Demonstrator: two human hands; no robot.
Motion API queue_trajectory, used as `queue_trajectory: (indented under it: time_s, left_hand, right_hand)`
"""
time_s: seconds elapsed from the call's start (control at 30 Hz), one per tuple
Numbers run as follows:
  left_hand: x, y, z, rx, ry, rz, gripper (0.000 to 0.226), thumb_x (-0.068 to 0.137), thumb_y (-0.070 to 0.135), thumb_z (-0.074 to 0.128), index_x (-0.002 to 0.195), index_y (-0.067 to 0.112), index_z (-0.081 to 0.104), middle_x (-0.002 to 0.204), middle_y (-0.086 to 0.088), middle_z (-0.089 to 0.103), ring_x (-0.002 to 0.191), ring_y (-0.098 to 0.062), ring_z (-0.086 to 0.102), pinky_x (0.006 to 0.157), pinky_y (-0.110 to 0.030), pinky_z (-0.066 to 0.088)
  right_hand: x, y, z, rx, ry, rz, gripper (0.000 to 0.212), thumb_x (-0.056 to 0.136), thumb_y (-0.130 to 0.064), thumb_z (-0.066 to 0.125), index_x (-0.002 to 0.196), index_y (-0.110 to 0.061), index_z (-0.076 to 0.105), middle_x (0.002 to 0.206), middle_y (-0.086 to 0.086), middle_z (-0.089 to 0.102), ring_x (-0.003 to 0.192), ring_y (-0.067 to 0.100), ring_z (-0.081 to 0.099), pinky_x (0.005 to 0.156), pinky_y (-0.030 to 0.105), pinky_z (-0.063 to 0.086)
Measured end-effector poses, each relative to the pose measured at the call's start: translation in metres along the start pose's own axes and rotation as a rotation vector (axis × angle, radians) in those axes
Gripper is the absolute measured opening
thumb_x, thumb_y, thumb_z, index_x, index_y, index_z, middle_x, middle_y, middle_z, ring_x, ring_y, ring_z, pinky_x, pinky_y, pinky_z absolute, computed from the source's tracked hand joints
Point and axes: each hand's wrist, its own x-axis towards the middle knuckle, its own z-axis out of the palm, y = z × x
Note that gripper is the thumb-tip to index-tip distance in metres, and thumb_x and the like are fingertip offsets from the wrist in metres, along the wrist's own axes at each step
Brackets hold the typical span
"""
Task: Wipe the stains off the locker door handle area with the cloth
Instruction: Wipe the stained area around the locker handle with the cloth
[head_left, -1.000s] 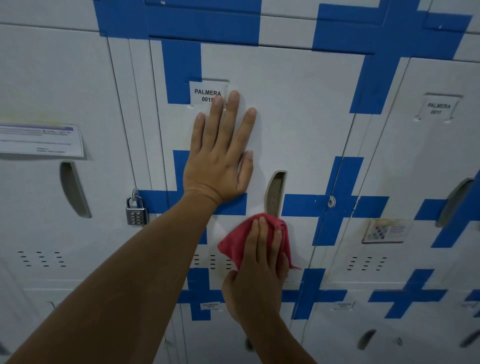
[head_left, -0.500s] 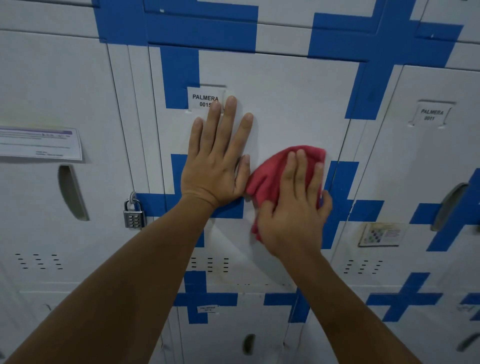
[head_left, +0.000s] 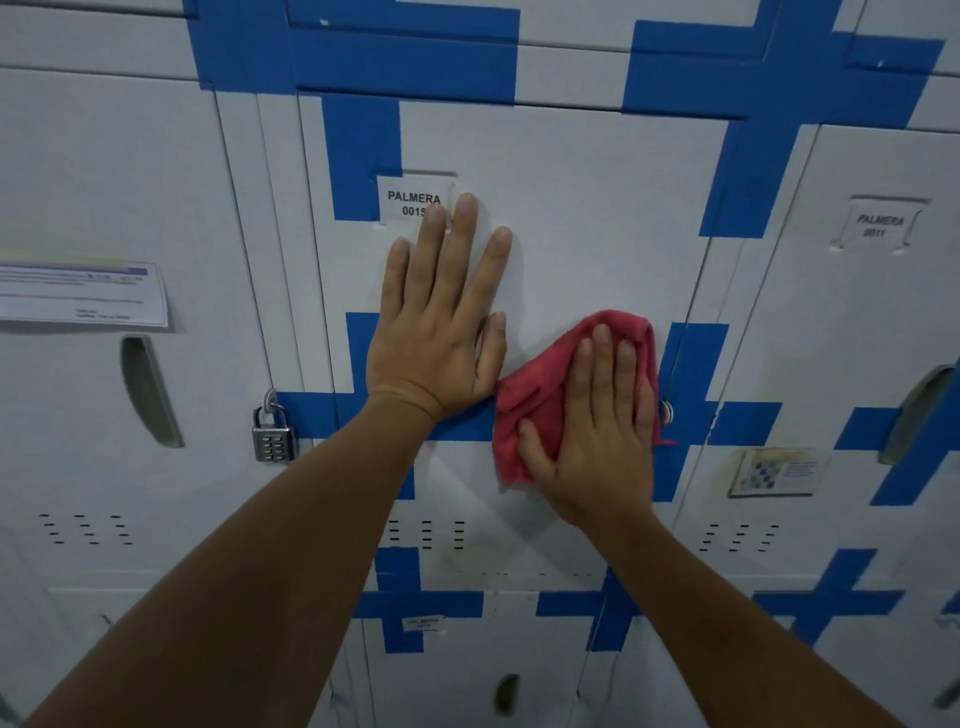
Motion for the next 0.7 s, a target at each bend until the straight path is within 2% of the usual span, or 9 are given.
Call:
queue_trajectory:
  time_s: [0.07,0.13,0.23,0.3,0.4,0.53,0.7]
  left_hand:
    - [0.000,-0.001,-0.001,0.003,-0.012,0.001,0.070,0.097,0.036,0.040,0.159,0.013,0.017,0.164,-0.020,0.014,0.153,-0.038,0.010,0.124,-0.051,0.003]
    - [0.000,-0.001,-0.001,0.003,-0.016,0.001,0.070,0.097,0.036,0.040,0.159,0.014,0.016,0.165,-0.019,0.013,0.153,-0.038,0.009,0.124,-0.051,0.002]
    - [0.000,-0.001,0.000,0.001,-0.012,0.000,0.070,0.097,0.036,0.040,0.159,0.014,0.015,0.165,-0.019,0.013,0.153,-0.038,0.010,0.124,-0.050,0.002]
    - [0.000,0.000,0.001,0.006,-0.005,0.000,0.070,0.097,0.036,0.039,0.159,0.014,0.016,0.165,-0.019,0.014,0.153,-0.038,0.010,0.125,-0.050,0.002]
    - [-0.001,0.000,0.001,0.005,0.001,-0.001,0.068,0.098,0.036,0.038,0.159,0.014,0.018,0.165,-0.019,0.015,0.153,-0.038,0.011,0.125,-0.050,0.001]
    - [0.000,-0.001,0.001,0.001,-0.002,0.002,0.069,0.097,0.036,0.038,0.159,0.013,0.018,0.164,-0.020,0.015,0.153,-0.038,0.010,0.125,-0.049,0.000]
    - [0.000,-0.001,0.001,0.005,-0.006,0.005,0.069,0.098,0.038,0.038,0.159,0.014,0.016,0.165,-0.020,0.014,0.153,-0.038,0.010,0.125,-0.049,0.001]
  right_hand:
    - [-0.013,-0.017,0.007,0.059,0.032,0.172,0.093,0.092,-0.056,0.040,0.153,-0.007,-0.011,0.162,0.010,-0.012,0.150,0.028,-0.008,0.121,0.046,0.000]
    - [-0.028,-0.023,0.015,0.084,0.027,0.237,0.092,0.094,-0.057,0.038,0.153,-0.007,-0.013,0.161,0.011,-0.012,0.150,0.028,-0.007,0.121,0.049,0.004]
    - [-0.042,-0.019,0.019,0.114,-0.053,0.192,0.091,0.094,-0.061,0.031,0.152,-0.010,-0.016,0.161,0.006,-0.017,0.149,0.026,-0.011,0.121,0.049,0.003]
    - [-0.039,-0.013,0.015,0.093,-0.072,0.151,0.094,0.093,-0.064,0.032,0.153,-0.009,-0.015,0.162,0.007,-0.014,0.149,0.027,-0.011,0.121,0.049,0.003]
    - [-0.027,-0.011,0.004,0.026,-0.072,0.093,0.095,0.093,-0.057,0.042,0.153,-0.007,-0.014,0.162,0.010,-0.011,0.149,0.029,-0.010,0.120,0.050,0.004]
    - [0.002,-0.017,-0.014,0.035,-0.040,0.087,0.092,0.095,-0.056,0.037,0.152,-0.007,-0.017,0.162,0.010,-0.016,0.148,0.027,-0.016,0.120,0.048,-0.001]
    - [0.022,-0.022,-0.026,0.026,-0.025,0.086,0.090,0.096,-0.053,0.037,0.152,-0.007,-0.016,0.161,0.011,-0.017,0.148,0.027,-0.017,0.120,0.051,0.001]
